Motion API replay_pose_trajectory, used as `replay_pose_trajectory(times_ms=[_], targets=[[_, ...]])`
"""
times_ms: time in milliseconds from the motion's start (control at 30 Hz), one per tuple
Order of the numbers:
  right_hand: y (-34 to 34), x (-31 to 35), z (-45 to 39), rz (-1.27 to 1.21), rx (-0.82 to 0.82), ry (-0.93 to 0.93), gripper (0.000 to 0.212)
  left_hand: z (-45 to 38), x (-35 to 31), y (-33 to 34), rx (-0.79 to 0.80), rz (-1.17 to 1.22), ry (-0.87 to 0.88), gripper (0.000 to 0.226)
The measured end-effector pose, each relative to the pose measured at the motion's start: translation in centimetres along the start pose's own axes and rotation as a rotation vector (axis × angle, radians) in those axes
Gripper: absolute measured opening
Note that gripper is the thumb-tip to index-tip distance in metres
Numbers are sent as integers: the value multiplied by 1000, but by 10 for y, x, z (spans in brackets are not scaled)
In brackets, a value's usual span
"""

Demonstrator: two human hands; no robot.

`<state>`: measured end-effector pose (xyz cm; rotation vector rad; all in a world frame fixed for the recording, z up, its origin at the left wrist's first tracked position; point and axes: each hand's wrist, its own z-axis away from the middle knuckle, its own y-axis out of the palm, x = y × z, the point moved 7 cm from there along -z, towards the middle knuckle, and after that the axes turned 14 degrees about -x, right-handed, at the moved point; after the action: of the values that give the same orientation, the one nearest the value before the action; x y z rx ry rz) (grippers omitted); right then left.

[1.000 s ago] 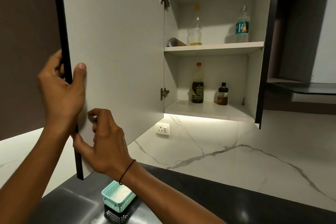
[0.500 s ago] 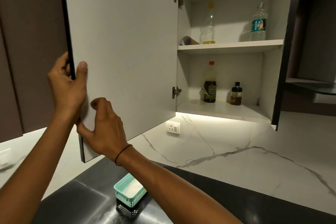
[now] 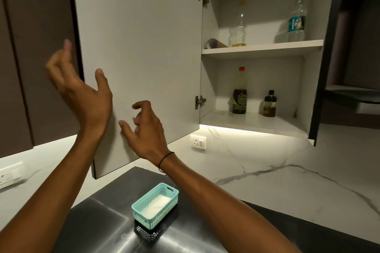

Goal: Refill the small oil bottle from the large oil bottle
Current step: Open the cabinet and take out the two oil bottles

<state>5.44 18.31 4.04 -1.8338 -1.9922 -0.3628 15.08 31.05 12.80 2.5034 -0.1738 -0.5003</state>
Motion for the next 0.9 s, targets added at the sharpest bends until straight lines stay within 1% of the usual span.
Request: replay_pose_trajectory(times_ms=[33,67,133,167,233,300,433,533,667,800,900], targets=[[-14,-8,-5,28,-26,5,45,7,-17,0,-32,-2,116,57],[-27,-15,-10,55,-49,5,44,16,-32,3,-23,13,219,51],[-58,-32,-20,103,-89,1,43,44,-60,21,85,51,341,34],[-73,-40,-24,121,-104,4,42,60,-70,33,165,73,346,28],[-106,-58,-32,160,-135,10,42,96,-84,60,348,118,272,25],[-135,-73,-39,197,-167,17,39,130,-89,86,518,124,168,27],[-207,-115,-49,330,-238,51,30,198,-96,137,738,151,-27,28],[-250,-155,-55,452,-249,74,26,245,-98,170,866,125,-49,30],[-282,-207,-67,614,-208,126,25,292,-88,214,1007,47,-26,33],[-294,-257,-90,721,-172,203,32,323,-64,266,1091,18,-36,36],[-302,-284,-109,746,-168,295,40,334,-45,298,1120,8,-110,43]])
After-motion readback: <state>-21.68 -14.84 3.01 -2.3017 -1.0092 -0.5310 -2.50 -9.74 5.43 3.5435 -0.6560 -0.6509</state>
